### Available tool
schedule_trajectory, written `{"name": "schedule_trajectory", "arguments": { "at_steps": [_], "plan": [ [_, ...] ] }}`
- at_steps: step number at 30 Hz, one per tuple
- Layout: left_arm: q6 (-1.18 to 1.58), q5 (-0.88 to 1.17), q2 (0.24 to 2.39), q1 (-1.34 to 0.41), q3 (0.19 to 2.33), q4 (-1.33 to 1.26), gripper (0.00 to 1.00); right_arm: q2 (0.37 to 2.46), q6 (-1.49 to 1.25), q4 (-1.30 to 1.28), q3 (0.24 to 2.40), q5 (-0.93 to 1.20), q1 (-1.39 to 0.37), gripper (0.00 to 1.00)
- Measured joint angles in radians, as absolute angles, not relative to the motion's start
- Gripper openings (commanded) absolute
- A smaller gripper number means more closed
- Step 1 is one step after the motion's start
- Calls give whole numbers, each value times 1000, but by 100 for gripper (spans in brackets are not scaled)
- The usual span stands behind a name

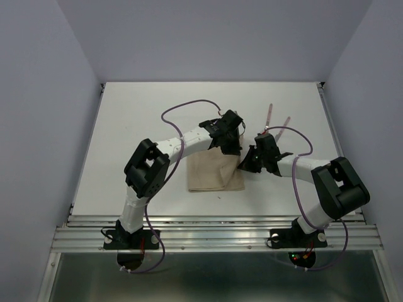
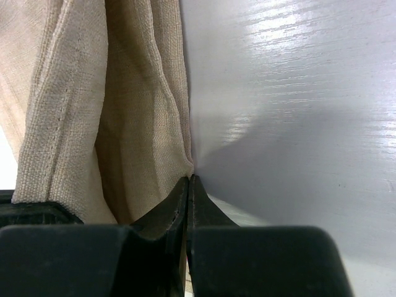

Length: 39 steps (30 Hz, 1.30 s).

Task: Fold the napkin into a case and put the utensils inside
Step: Fold the rectangle-folded napkin at the center of the board, then smooth out the square-folded napkin at the center of the board.

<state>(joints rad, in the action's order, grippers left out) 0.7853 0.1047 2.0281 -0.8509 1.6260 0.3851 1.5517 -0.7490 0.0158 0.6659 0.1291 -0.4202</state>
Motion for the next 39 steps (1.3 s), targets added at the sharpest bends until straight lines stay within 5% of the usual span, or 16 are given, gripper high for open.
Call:
{"name": "schedule_trajectory", "arguments": {
  "at_steps": [10, 15, 16, 26, 39],
  "plan": [
    [790, 107, 2034, -851, 1627, 385, 4, 1552, -751, 16, 666, 129, -420, 2],
    [785, 117, 2048, -851, 1646, 386, 57, 1552, -758, 15, 666, 126, -420, 15],
    [785, 119, 2049, -851, 1646, 387, 61, 1551, -761, 14, 666, 121, -420, 19],
    [760, 110, 2034, -850, 1645, 390, 61, 1390, -756, -174, 633, -76, -422, 31],
    [742, 74, 1663, -709, 1316, 335, 55, 1169, -657, -417, 683, -101, -424, 24]
  ]
}}
